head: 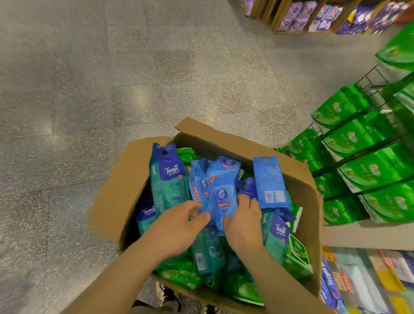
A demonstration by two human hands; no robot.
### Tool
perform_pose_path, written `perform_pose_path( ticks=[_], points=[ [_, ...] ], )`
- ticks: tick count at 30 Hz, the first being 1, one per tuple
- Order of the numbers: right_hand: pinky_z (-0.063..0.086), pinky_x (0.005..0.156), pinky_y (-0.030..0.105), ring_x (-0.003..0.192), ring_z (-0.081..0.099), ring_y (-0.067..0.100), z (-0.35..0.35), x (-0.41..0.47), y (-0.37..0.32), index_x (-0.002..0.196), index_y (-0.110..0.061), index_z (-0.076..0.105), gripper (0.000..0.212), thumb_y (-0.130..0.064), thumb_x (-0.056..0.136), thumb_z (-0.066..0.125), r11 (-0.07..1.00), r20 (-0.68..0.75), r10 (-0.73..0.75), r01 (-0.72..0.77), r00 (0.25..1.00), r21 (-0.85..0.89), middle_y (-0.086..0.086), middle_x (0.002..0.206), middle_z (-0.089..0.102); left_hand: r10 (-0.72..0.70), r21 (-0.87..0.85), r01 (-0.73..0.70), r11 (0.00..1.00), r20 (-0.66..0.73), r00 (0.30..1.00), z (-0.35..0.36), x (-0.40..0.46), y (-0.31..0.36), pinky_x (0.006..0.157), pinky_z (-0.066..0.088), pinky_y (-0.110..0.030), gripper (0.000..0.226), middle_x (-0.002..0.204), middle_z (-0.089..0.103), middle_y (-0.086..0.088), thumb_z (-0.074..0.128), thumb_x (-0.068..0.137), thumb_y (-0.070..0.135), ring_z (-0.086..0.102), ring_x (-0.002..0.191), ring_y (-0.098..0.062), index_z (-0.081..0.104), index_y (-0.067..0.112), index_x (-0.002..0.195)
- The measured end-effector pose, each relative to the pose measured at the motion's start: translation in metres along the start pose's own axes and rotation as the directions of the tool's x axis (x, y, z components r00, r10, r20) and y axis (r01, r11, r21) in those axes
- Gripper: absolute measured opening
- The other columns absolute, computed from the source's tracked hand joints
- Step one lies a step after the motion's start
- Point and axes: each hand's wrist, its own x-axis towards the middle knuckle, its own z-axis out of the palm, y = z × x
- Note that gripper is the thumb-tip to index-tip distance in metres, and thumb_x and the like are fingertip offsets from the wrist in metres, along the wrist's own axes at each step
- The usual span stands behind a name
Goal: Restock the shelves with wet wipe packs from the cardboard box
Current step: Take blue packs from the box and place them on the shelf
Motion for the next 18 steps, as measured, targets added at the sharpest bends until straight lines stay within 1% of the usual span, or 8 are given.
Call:
perform_pose_path(
  ticks=[4,7,10,12,14,15,17,18],
  points=[
    [0.045,0.08,0.033,0.101,0.057,0.023,-0.014,-0.006,0.005,0.123,-0.018,0.044,0.034,-0.012,0.097,0.065,0.901,0.081,0.071,-0.099,0.994,0.423,0.0,0.108,0.055,-0.003,-0.012,0.003,1.0,0.009,1.0,0.001,0.005,0.007,0.083,0.037,-0.024,0.049,0.124,0.059,0.015,0.049,0.095,0.055,0.056,0.104,-0.006,0.049,0.032,0.138],
    [0.051,0.086,0.037,0.105,0.062,0.022,-0.019,-0.009,0.012,0.132,-0.017,0.047,0.037,-0.019,0.099,0.064,0.825,0.043,0.15,-0.149,0.988,0.545,0.002,0.12,0.061,-0.013,-0.082,0.013,0.997,-0.001,1.0,0.007,0.008,0.013,0.086,0.037,-0.023,0.049,0.13,0.058,0.01,0.051,0.095,0.052,0.055,0.107,-0.007,0.05,0.031,0.139],
    [0.057,0.094,0.047,0.107,0.068,0.021,-0.026,-0.016,0.015,0.128,-0.021,0.051,0.029,-0.015,0.102,0.061,0.597,0.064,0.213,-0.181,0.975,0.782,0.004,0.126,0.066,-0.03,-0.196,0.025,0.98,-0.025,0.999,0.016,0.013,0.017,0.093,0.04,-0.026,0.055,0.138,0.053,0.008,0.054,0.094,0.052,0.054,0.12,-0.01,0.044,0.03,0.143],
    [0.058,0.093,0.048,0.105,0.072,0.022,-0.036,-0.023,0.015,0.125,-0.02,0.054,0.025,-0.011,0.103,0.058,0.458,0.113,0.191,-0.191,0.975,0.868,0.004,0.12,0.072,-0.049,-0.34,0.041,0.94,-0.015,0.999,0.022,0.015,0.022,0.097,0.042,-0.029,0.06,0.133,0.056,0.014,0.06,0.087,0.058,0.057,0.117,-0.009,0.047,0.033,0.14],
    [0.058,0.093,0.049,0.104,0.073,0.025,-0.044,-0.031,0.013,0.124,-0.02,0.056,0.024,-0.008,0.103,0.057,0.385,0.163,0.125,-0.2,0.979,0.901,0.005,0.116,0.075,-0.045,-0.508,0.052,0.86,0.027,0.999,0.027,0.018,0.026,0.102,0.047,-0.037,0.059,0.121,0.065,0.02,0.065,0.074,0.067,0.064,0.11,-0.007,0.061,0.036,0.125],
    [0.057,0.094,0.05,0.105,0.073,0.028,-0.047,-0.034,0.012,0.124,-0.02,0.056,0.025,-0.007,0.103,0.056,0.361,0.186,0.094,-0.208,0.978,0.909,0.006,0.115,0.076,-0.024,-0.609,0.05,0.792,0.052,0.998,0.03,0.019,0.029,0.1,0.05,-0.041,0.053,0.115,0.07,0.017,0.068,0.073,0.063,0.068,0.105,-0.009,0.066,0.033,0.117],
    [0.055,0.099,0.053,0.11,0.071,0.032,-0.048,-0.039,0.009,0.128,-0.017,0.055,0.027,-0.006,0.103,0.055,0.326,0.229,0.045,-0.231,0.972,0.917,0.008,0.117,0.075,0.011,-0.789,0.061,0.612,0.085,0.996,0.031,0.018,0.038,0.089,0.056,-0.037,0.029,0.109,0.075,0.004,0.068,0.086,0.038,0.072,0.097,-0.015,0.071,0.023,0.11],
    [0.054,0.1,0.053,0.112,0.07,0.033,-0.048,-0.041,0.008,0.131,-0.015,0.053,0.029,-0.006,0.103,0.055,0.312,0.246,0.024,-0.241,0.969,0.919,0.009,0.118,0.075,0.014,-0.856,0.081,0.51,0.102,0.995,0.031,0.018,0.04,0.085,0.057,-0.036,0.025,0.109,0.075,-0.002,0.066,0.089,0.026,0.072,0.097,-0.019,0.071,0.017,0.112]
  ],
)
